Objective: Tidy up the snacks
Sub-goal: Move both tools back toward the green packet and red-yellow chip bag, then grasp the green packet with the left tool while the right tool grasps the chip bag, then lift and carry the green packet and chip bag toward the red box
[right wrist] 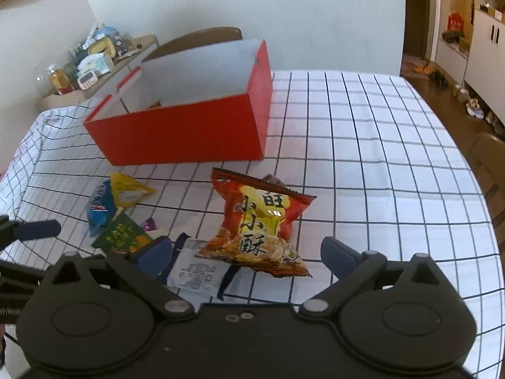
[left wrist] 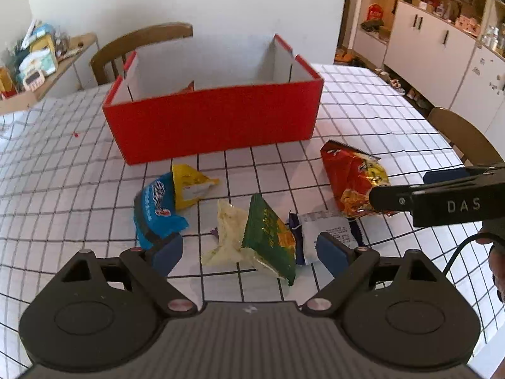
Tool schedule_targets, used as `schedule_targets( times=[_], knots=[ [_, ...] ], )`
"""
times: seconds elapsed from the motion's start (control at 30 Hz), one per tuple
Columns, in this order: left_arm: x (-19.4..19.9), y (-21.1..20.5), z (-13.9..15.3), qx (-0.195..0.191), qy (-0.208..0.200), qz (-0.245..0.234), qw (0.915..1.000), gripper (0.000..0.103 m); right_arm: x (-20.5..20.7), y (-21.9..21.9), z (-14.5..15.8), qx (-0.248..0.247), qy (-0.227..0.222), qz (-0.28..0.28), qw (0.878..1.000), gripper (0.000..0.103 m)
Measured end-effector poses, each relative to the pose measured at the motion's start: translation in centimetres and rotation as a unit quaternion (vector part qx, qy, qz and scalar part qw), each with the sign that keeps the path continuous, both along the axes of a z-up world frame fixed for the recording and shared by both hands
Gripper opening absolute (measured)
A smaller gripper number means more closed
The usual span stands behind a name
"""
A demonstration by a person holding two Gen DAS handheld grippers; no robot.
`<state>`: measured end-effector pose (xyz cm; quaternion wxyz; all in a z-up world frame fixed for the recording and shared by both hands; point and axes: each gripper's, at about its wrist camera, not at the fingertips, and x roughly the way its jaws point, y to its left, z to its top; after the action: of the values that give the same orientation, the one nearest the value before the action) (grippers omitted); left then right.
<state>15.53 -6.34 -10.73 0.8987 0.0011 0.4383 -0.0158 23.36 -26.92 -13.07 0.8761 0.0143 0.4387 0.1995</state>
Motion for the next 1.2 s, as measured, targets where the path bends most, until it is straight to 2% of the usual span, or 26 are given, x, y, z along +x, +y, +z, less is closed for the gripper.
schedule_targets(
  times=[0.1,0.27,0.37,0.53,0.63,0.93,1.2],
  knots=[
    [0.6,0.3,-0.7,-0.007,0.002,0.012,0.9999,0.088,1.2,0.2,-0.8,0.004,0.013,-0.003,1.000,0.099],
    [1.5,0.5,-1.5,-0.014,0.018,0.017,0.9996,0.062,2.6,0.7,-2.2,0.005,0.033,0.000,0.999,0.094],
    [1.8,0.4,-1.8,-0.014,0.023,0.013,0.9995,0.054,3.3,1.0,-2.7,0.005,0.038,0.003,0.999,0.090],
    [1.9,0.0,-1.8,-0.009,0.021,0.005,0.9997,0.046,3.9,1.3,-3.3,0.009,0.048,0.006,0.999,0.082],
    [2.1,0.0,-2.0,-0.010,0.026,0.006,0.9996,0.032,4.1,1.4,-3.4,0.006,0.047,0.008,0.999,0.075],
    [2.1,0.0,-1.2,-0.035,0.027,0.004,0.9990,0.016,4.0,0.9,-3.1,0.009,0.041,0.001,0.999,0.055],
    [1.7,0.1,-0.5,-0.047,0.034,0.005,0.9983,0.012,2.6,0.3,-1.9,0.019,0.036,-0.005,0.999,0.050]
  ],
)
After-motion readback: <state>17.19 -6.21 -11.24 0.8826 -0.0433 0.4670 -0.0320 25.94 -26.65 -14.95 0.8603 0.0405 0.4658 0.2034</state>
